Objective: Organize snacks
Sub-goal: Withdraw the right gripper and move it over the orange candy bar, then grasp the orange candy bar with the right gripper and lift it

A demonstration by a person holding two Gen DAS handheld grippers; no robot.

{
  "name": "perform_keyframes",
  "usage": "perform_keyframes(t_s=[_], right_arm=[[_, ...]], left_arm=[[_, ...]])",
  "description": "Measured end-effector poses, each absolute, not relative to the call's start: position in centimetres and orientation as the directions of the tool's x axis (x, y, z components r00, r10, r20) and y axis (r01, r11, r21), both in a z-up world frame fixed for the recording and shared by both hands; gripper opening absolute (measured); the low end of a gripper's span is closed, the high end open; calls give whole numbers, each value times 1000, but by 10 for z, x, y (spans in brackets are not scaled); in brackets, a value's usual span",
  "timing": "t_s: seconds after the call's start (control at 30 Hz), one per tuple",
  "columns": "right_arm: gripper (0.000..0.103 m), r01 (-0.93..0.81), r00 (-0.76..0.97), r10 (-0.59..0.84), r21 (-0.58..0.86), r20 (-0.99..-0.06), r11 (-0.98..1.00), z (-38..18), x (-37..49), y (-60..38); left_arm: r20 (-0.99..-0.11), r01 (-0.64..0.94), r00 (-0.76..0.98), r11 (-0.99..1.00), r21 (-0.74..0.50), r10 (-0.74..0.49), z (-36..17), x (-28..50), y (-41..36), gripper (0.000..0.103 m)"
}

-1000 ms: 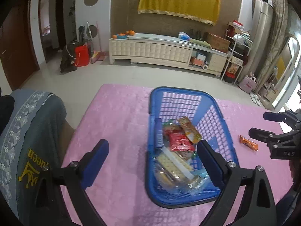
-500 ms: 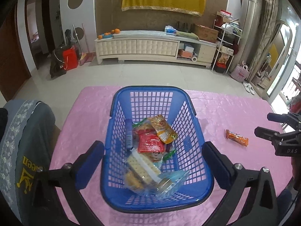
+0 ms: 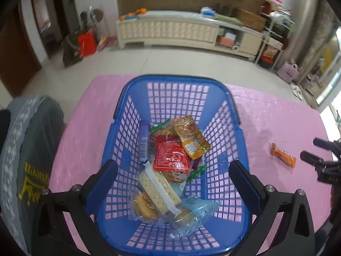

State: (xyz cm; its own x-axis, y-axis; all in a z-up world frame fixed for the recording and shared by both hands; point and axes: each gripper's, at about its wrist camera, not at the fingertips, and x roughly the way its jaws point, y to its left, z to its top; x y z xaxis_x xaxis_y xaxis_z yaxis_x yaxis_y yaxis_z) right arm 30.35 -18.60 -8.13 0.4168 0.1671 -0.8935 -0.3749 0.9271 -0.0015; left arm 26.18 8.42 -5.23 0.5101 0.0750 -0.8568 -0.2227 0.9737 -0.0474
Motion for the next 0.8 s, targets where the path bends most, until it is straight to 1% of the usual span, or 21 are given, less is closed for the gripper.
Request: perform_keyframes(t_s=[0.13, 0.23, 0.33, 0.4, 0.43, 0.47, 0.6, 0.67, 0.8], right_arm=[[88, -384, 398, 140, -26, -907, 923, -100, 318, -189], [88, -404, 365, 166, 4, -916, 915, -116, 325, -193], [88, -422, 367, 154, -17, -917, 906, -130, 330, -196], [84, -423, 345, 159, -2, -925, 906, -142, 335, -200], [79, -421, 331, 169, 15, -928, 907, -146, 337, -202], [76, -418, 320, 174, 26, -931, 908, -151, 339, -205], [69, -412, 295, 162, 27, -942, 911, -170, 345, -215], [58, -406, 274, 172, 48, -946, 913, -176, 347, -220], [44, -423, 259, 153, 30, -954, 906, -184, 348, -222]], left_arm=[[-879, -277, 473, 957, -83, 61, -63, 275, 90, 103], [-894, -297, 439, 954, -45, 95, -70, 285, 88, 103], [-904, -302, 416, 953, -34, 100, -78, 295, 84, 103], [-906, -301, 410, 954, -20, 110, -81, 300, 81, 103], [-907, -297, 404, 955, -8, 119, -84, 302, 79, 103], [-907, -296, 400, 955, 5, 129, -86, 304, 78, 103], [-909, -295, 382, 954, 47, 163, -91, 313, 77, 103], [-911, -298, 381, 953, 45, 162, -95, 313, 77, 103], [-913, -295, 373, 954, 54, 167, -101, 315, 75, 103]])
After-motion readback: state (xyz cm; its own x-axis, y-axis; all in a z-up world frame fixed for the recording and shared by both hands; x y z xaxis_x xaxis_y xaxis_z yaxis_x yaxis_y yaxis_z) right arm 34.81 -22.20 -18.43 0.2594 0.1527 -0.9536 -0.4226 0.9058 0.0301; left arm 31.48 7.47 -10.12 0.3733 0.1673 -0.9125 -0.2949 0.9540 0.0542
